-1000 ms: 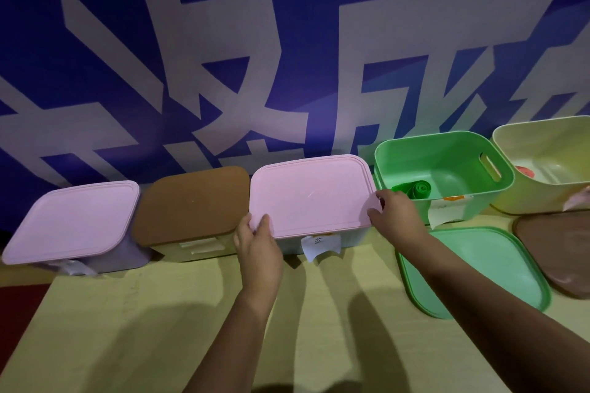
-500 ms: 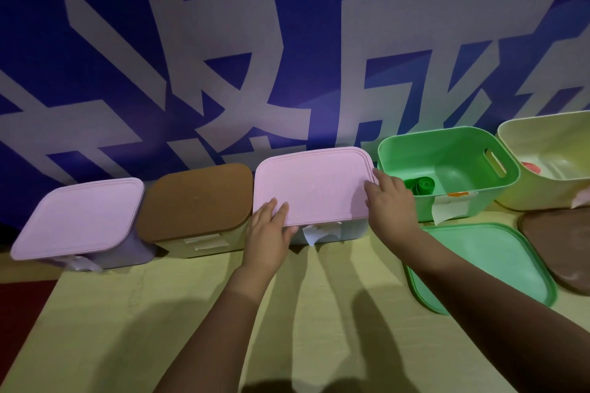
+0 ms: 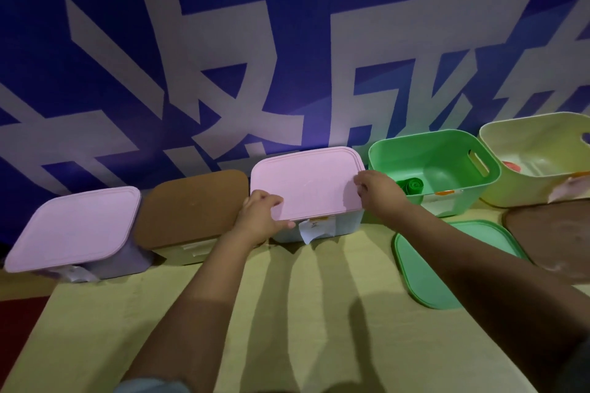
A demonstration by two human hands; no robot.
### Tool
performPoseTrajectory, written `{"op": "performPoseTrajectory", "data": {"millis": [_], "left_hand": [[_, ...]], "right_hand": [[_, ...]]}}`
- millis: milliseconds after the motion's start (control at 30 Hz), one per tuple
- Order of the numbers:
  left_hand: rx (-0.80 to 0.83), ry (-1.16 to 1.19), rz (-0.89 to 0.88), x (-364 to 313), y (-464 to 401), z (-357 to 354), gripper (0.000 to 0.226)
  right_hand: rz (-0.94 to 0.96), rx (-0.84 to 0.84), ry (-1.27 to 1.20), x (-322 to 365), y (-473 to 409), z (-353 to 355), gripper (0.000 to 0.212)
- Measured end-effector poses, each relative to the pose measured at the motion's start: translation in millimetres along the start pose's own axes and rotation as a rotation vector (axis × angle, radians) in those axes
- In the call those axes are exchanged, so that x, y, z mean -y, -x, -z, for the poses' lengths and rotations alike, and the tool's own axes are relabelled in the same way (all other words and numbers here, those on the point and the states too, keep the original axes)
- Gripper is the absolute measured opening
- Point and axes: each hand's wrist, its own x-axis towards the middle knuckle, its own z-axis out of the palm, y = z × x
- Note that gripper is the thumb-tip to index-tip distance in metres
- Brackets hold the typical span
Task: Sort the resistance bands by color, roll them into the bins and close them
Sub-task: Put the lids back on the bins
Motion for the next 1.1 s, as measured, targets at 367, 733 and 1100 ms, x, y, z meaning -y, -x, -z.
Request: {"op": "performPoseTrajectory", "data": {"millis": [367,733,1100], "left_hand": [[-0.190,0.517,-0.164,-94,56,-67,0.018],[0.210,0.958,0.525,-165,66,-206,0.034],[0.003,0.815,0.566,-200,72,-230,0.031]], "right_hand": [[-0.126,-0.274,-0.482,-60,92,42,0.030],[-0.402,0.111,-0.157,-245,167,29,0.048],[0.002,0.417,0.084,-279,188,3,0.075]]}}
